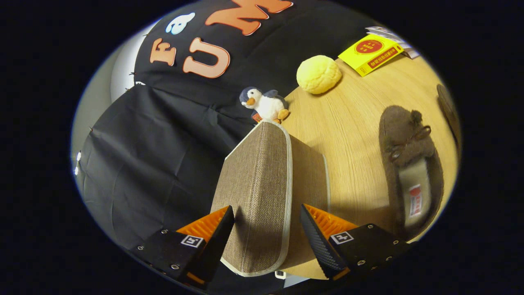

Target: Open the storage box then place both shoes into the box .Put the left shoe in first, then the right shoe, with the right side of both shoes facing outward in a uniform manner.

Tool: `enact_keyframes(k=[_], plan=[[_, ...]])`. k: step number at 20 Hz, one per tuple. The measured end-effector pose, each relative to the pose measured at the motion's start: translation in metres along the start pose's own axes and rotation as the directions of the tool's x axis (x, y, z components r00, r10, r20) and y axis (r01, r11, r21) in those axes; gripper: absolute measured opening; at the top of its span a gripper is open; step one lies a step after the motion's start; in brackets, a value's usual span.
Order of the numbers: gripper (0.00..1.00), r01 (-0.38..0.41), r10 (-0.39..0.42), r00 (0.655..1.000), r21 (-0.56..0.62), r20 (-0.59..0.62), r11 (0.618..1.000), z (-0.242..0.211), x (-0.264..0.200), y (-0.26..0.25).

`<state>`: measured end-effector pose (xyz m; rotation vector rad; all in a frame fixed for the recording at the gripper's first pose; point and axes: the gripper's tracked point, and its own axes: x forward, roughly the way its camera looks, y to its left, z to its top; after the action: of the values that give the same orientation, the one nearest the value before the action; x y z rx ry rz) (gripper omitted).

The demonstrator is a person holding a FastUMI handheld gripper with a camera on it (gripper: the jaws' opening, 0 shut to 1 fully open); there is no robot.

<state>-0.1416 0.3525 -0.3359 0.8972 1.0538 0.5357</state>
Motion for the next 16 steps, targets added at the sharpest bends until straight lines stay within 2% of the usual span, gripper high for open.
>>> enact_keyframes(k=[5, 7, 9, 12, 15, 16], plan=[[0.94, -0.041, 0.041, 0.999, 0.117, 0.003, 0.992, -0.008, 0.0, 0.002], [0.9, -0.051, 0.052, 0.999, 0.139, -0.007, 0.989, -0.006, -0.006, 0.007], [0.82, -0.046, 0.046, 0.999, 0.109, 0.001, 0.993, -0.002, -0.018, 0.012], [0.78, -0.037, 0.038, 0.999, 0.076, -0.012, 0.996, 0.006, -0.036, 0.015], [0.71, -0.077, 0.076, 0.997, 0.09, 0.017, 0.993, 0.024, -0.051, 0.025], [0.64, -0.093, 0.09, 0.995, 0.091, 0.029, 0.992, 0.029, -0.053, 0.03]])
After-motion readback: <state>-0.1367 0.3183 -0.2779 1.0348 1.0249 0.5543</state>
